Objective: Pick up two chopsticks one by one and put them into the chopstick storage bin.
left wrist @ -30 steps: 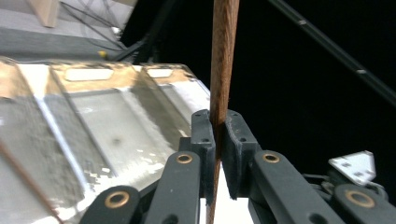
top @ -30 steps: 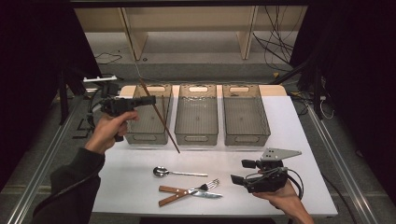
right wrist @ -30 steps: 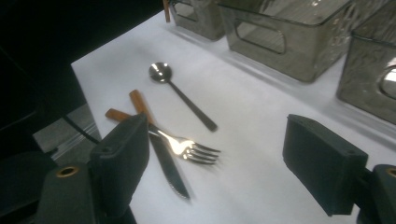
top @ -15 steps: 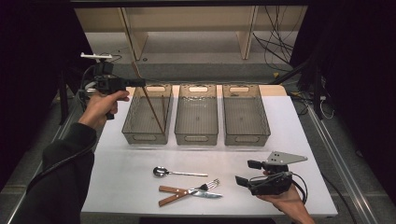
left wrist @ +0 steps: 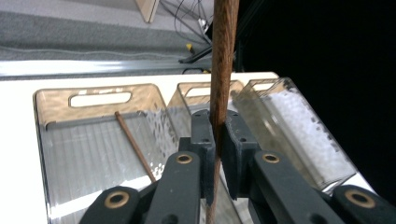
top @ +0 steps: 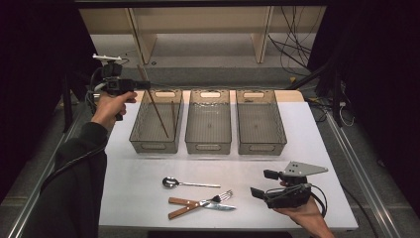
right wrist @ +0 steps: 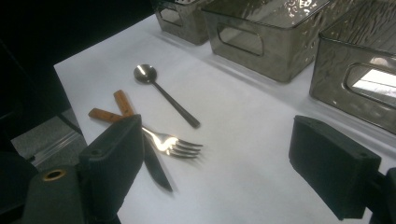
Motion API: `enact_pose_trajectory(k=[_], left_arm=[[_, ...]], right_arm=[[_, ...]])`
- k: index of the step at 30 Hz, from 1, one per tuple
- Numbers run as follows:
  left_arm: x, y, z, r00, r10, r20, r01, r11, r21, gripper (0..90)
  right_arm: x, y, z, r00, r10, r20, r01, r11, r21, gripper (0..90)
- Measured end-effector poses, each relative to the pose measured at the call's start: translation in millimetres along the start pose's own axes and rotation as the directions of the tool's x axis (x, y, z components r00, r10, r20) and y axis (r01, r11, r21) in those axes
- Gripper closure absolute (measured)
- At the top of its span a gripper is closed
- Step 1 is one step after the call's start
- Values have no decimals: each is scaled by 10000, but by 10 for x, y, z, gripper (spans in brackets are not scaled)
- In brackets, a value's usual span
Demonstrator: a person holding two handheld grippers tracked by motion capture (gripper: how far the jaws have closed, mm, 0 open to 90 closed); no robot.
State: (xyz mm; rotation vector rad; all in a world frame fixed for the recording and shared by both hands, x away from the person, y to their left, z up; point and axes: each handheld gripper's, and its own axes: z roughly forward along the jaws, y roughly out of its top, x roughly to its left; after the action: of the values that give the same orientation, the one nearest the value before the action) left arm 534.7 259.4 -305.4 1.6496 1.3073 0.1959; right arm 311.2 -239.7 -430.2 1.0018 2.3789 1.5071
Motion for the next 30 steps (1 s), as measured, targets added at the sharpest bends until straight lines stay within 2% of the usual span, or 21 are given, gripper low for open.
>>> enact_pose_trajectory(k=[10,21,30], left_arm=[[92,-160,239,9994,-333,-90,335,9992,197,836],[76,-253,383,9987,-506,-83,510,9975,489,835],[41,-300,504,9987,-374,-346,401,9957,835,831]], right_arm=[[14,-9,1,9999,-106,-13,106,9999,-43,181],[26,-14,12,9998,-162,-119,162,9999,-22,183],[31,-23,30,9994,-211,-256,213,9997,78,188]])
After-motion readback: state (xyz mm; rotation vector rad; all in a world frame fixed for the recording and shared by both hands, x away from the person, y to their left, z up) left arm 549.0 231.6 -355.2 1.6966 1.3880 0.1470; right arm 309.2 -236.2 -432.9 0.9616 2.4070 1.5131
